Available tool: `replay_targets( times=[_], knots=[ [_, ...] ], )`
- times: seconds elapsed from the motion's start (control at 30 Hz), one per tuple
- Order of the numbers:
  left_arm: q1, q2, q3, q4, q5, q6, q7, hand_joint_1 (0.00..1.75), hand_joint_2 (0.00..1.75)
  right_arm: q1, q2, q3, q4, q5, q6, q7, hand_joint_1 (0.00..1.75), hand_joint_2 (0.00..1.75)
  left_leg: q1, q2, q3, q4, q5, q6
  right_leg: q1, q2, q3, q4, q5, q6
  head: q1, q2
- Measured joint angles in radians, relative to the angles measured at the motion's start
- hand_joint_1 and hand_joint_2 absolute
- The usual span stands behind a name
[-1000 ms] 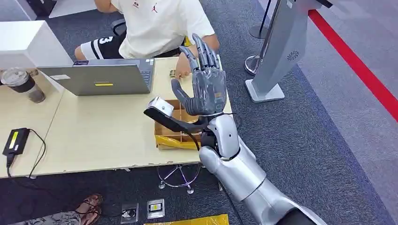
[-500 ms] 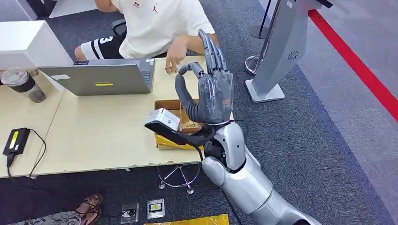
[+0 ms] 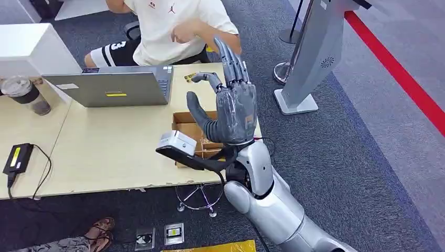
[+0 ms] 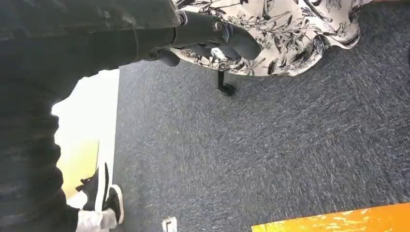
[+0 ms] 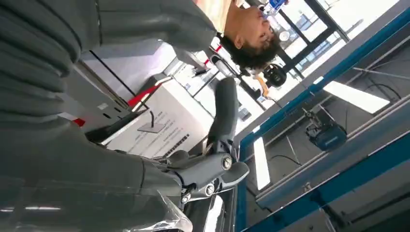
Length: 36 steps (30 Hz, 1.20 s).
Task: Pass the card to the sensor for recognition and then transmit it.
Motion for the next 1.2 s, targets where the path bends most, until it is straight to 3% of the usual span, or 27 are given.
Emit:
replay_targets(
  times=[0.37,0.67,0.77,0.93,0.97,1.0,1.2],
  knots=[
    [0.0,-0.001,0.0,0.0,-0.003,0.011,0.007,0.0,1.75,0.005,-0.01,0.009,-0.012,-0.002,0.001,0.047,0.0,1.75,0.0,0.0,0.0,0.0,0.0,0.0,0.0,0.0,0.0,0.0,0.0,0.0,0.0,0.0],
    [0.0,-0.002,0.001,0.0,0.003,0.034,0.004,0.0,1.75,0.063,-0.076,-0.04,-0.009,-0.038,-0.043,0.121,0.0,1.75,0.0,0.0,0.0,0.0,0.0,0.0,0.0,0.0,-0.001,-0.001,0.0,0.0,0.0,0.0],
    [0.001,-0.001,0.006,0.0,0.008,0.048,0.004,0.0,1.75,0.093,-0.114,-0.089,0.02,-0.144,-0.071,0.148,0.0,1.75,0.0,0.0,0.0,0.0,0.0,0.0,0.0,-0.001,0.0,-0.001,0.0,0.0,0.0,0.0],
    [0.005,0.006,0.016,0.0,0.025,0.083,0.041,0.0,1.75,0.121,-0.176,-0.205,0.237,-0.393,-0.099,0.046,0.0,1.75,0.0,0.0,-0.001,0.0,0.0,0.0,0.0,-0.001,0.0,-0.001,0.0,0.0,0.0,0.0],
    [0.005,0.008,0.019,0.0,0.028,0.09,0.048,0.0,1.75,0.122,-0.179,-0.223,0.297,-0.432,-0.099,0.03,0.72,1.75,0.0,0.0,-0.001,0.0,0.0,0.0,0.0,-0.001,0.0,-0.001,0.0,0.0,0.0,0.0],
    [0.005,0.01,0.023,0.0,0.031,0.094,0.053,0.0,1.75,0.125,-0.181,-0.233,0.341,-0.465,-0.098,0.018,1.75,1.75,0.0,-0.001,-0.001,0.0,0.0,0.0,0.0,-0.001,-0.001,-0.001,0.0,0.0,0.0,0.0],
    [0.005,0.029,0.027,0.0,0.035,0.1,0.102,0.0,1.75,0.164,-0.188,-0.314,0.633,-0.67,-0.028,0.039,1.75,1.75,0.001,-0.003,-0.001,0.0,-0.001,0.0,0.001,-0.005,0.0,-0.001,-0.002,-0.001,0.0,0.0]
  ],
)
